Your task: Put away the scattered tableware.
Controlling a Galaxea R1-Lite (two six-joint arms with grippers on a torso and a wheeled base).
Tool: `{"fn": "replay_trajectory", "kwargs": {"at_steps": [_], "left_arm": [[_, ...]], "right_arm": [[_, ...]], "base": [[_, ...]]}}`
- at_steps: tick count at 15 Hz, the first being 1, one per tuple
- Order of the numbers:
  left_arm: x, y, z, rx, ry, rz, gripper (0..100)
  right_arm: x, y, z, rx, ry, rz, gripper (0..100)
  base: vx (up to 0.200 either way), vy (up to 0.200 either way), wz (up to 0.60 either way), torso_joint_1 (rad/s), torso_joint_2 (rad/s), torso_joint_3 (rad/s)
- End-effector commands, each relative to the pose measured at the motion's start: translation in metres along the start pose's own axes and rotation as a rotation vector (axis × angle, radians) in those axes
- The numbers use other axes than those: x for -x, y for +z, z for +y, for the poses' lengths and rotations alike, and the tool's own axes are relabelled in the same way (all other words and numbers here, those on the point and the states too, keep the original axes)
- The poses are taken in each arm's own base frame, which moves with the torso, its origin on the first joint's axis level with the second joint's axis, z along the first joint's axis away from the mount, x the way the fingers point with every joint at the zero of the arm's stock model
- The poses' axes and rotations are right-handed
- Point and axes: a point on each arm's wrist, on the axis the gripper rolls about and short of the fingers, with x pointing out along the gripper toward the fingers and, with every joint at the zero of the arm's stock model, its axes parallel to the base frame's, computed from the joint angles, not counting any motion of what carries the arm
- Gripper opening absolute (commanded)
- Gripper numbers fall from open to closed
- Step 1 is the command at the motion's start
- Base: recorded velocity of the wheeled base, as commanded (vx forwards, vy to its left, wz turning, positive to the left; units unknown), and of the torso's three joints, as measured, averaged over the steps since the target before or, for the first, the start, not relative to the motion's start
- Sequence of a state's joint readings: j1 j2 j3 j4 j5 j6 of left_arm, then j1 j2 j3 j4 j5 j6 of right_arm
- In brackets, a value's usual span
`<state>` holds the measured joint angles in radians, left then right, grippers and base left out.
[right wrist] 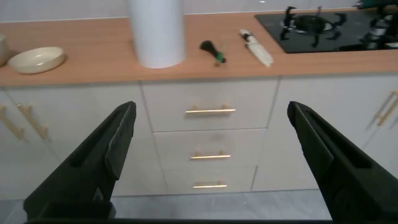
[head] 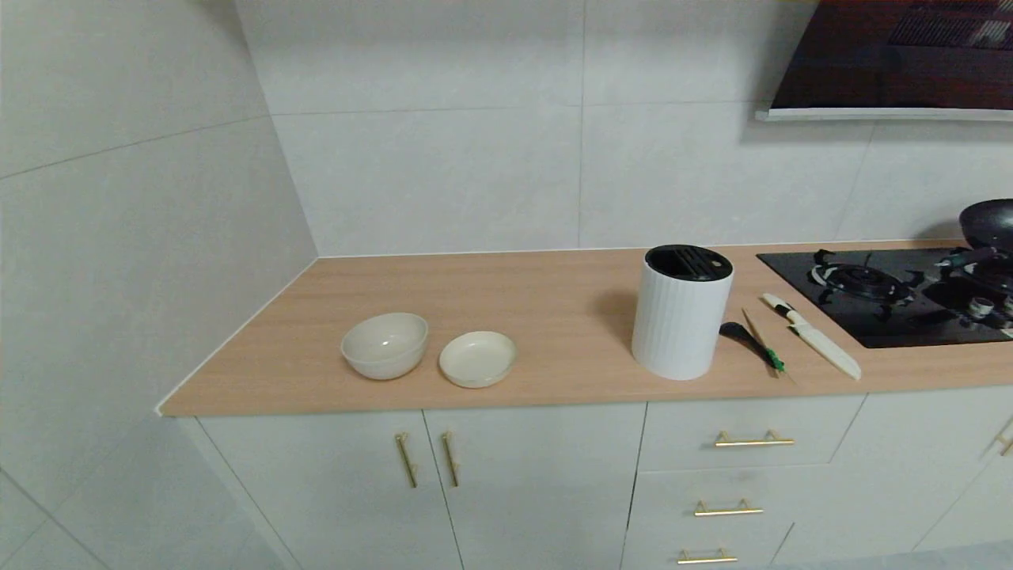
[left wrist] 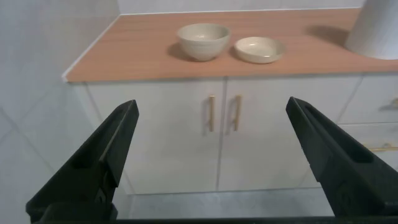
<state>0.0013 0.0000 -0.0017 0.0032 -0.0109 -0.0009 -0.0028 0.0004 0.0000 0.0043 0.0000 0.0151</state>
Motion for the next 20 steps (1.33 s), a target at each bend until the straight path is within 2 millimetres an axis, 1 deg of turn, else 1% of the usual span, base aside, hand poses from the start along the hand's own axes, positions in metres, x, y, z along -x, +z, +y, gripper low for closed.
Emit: {"fn": "replay_trajectory", "kwargs": {"at_steps": [1, 12, 20], "left_arm": [[0.0000, 0.0000, 0.0000, 0.001, 0.000, 0.000, 100], [0.0000, 0.0000, 0.0000, 0.001, 0.000, 0.000, 100], [0.0000, 0.0000, 0.0000, 0.001, 0.000, 0.000, 100]], "right_arm": [[0.0000, 0.0000, 0.0000, 0.000, 0.000, 0.000, 100], [0.0000, 0.0000, 0.0000, 0.000, 0.000, 0.000, 100], [-0.0001, 0.0000, 0.0000, 0.000, 0.000, 0.001, 100]], "base": [[0.000, 0.200, 0.00, -0.002, 0.00, 0.002], [0.000, 0.200, 0.00, 0.003, 0.00, 0.002], [0.000, 0.000, 0.00, 0.000, 0.00, 0.000]]}}
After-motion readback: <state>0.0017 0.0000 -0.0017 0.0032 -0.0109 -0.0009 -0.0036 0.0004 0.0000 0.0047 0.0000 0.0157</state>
